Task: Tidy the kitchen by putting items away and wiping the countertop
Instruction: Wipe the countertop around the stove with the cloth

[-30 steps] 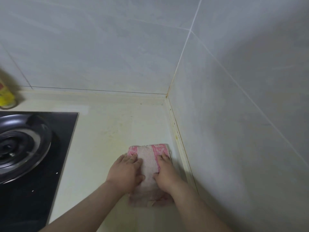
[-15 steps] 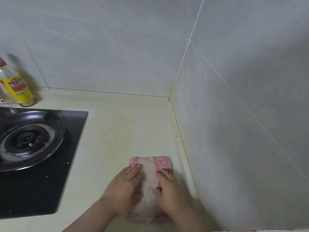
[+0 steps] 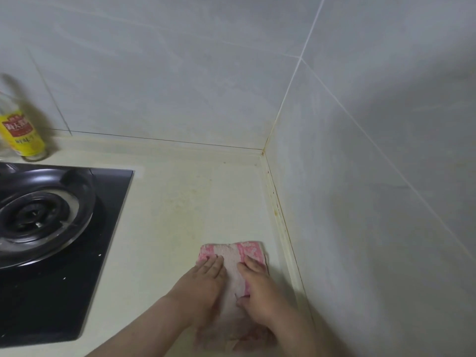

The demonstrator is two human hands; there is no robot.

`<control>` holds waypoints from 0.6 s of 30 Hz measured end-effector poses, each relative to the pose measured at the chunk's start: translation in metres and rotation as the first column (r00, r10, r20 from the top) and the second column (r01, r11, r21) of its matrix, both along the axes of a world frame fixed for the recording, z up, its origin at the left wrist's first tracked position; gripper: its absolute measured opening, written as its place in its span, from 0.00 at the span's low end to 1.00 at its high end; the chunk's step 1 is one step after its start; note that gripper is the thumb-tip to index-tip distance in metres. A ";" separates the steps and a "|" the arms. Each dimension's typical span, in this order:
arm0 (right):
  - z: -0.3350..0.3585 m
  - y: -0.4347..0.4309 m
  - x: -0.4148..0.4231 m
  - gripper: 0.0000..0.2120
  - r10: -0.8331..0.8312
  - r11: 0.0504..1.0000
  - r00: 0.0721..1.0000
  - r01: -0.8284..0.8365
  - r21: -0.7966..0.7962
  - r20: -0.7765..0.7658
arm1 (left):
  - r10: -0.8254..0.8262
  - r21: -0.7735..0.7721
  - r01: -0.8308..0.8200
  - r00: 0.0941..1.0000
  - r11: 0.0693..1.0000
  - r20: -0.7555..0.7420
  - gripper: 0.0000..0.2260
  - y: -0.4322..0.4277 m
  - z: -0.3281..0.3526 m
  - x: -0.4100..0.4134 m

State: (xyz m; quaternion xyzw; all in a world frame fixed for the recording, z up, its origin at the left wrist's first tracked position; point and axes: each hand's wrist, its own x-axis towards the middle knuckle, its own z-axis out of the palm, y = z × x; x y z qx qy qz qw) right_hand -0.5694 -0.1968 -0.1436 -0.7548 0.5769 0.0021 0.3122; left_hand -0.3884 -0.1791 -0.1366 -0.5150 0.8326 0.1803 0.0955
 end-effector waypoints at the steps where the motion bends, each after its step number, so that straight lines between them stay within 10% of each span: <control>1: 0.001 -0.004 0.001 0.38 0.000 1.000 1.000 0.000 -0.003 0.000 | 0.006 0.007 -0.006 1.000 1.000 0.005 0.37 -0.006 0.001 0.001; 18: 0.006 -0.116 0.027 0.50 0.077 0.994 0.997 -0.077 0.075 -0.002 | -0.052 -0.003 0.052 0.998 0.999 -0.028 0.52 -0.127 -0.006 0.052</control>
